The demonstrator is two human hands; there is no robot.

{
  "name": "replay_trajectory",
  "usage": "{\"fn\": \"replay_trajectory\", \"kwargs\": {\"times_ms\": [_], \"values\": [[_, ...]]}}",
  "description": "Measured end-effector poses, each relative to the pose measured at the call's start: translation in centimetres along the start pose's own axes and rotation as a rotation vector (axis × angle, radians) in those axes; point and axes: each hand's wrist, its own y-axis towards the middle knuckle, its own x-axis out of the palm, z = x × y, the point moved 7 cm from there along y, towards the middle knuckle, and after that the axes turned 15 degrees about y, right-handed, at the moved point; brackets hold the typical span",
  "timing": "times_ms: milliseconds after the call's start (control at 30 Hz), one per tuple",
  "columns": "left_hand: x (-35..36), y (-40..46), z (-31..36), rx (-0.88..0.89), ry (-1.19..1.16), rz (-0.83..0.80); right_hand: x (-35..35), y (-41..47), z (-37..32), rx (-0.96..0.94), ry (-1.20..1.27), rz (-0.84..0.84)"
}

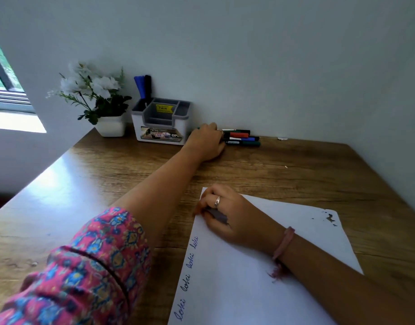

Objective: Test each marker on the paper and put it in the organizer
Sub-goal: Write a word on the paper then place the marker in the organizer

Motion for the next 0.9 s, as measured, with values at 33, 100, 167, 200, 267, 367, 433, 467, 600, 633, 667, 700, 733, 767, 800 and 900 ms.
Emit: {"fn": "replay_trajectory", "kwargs": {"times_ms": [33, 100, 167, 200, 267, 367, 433, 467, 600, 633, 667, 700, 733, 767, 800, 900], "values": [[0.0, 0.0, 0.1, 0.003, 0.019, -0.009, 0.0, 0.0, 0.0, 0.002, 0.000, 0.000], [0.0, 0.0, 0.3, 0.011, 0.048, -0.037, 0.0, 0.0, 0.1, 0.001, -0.002, 0.003], [-0.1, -0.3, 0.5, 0.014, 0.034, -0.069, -0.1, 0.0, 0.0, -0.011, -0.008, 0.007], [-0.2, -0.6, 0.5, 0.012, 0.011, -0.082, -0.1, 0.0, -0.1, -0.017, -0.008, 0.007], [-0.4, -1.5, 0.4, 0.008, -0.063, -0.093, -0.1, 0.0, -0.2, -0.025, -0.004, 0.009], [-1.3, -3.1, -0.1, -0.018, -0.323, -0.043, -0.1, 0.0, -0.2, -0.031, 0.005, 0.011], [-2.3, -4.4, -1.1, -0.091, -0.547, 0.031, -0.1, 0.0, -0.2, -0.030, 0.005, 0.009], [-2.8, -5.1, -1.8, -0.148, -0.652, 0.061, -0.1, 0.0, -0.2, -0.025, 0.004, 0.008], [-4.3, -8.1, -4.8, -0.367, -1.164, 0.125, -0.2, -0.1, -0.3, -0.030, 0.011, 0.014], [-4.6, -9.0, -5.5, -0.419, -1.322, 0.148, -0.2, -0.1, -0.4, -0.028, 0.015, 0.011], [-4.9, -9.8, -6.0, -0.464, -1.464, 0.168, -0.2, 0.0, -0.5, -0.026, 0.018, 0.006], [-5.2, -10.7, -6.3, -0.494, -1.595, 0.176, -0.2, 0.0, -0.5, -0.023, 0.019, 0.000], [-5.4, -11.6, -6.4, -0.513, -1.704, 0.176, -0.2, 0.1, -0.5, -0.017, 0.021, -0.005], [-5.6, -12.3, -6.3, -0.521, -1.787, 0.169, -0.2, 0.1, -0.4, -0.008, 0.026, -0.008], [-5.8, -13.1, -6.3, -0.525, -1.835, 0.160, -0.1, 0.1, -0.4, 0.003, 0.040, -0.011], [-6.1, -14.8, -5.9, -0.539, -1.870, 0.107, -0.3, 0.0, -0.4, 0.041, 0.078, -0.005]]}}
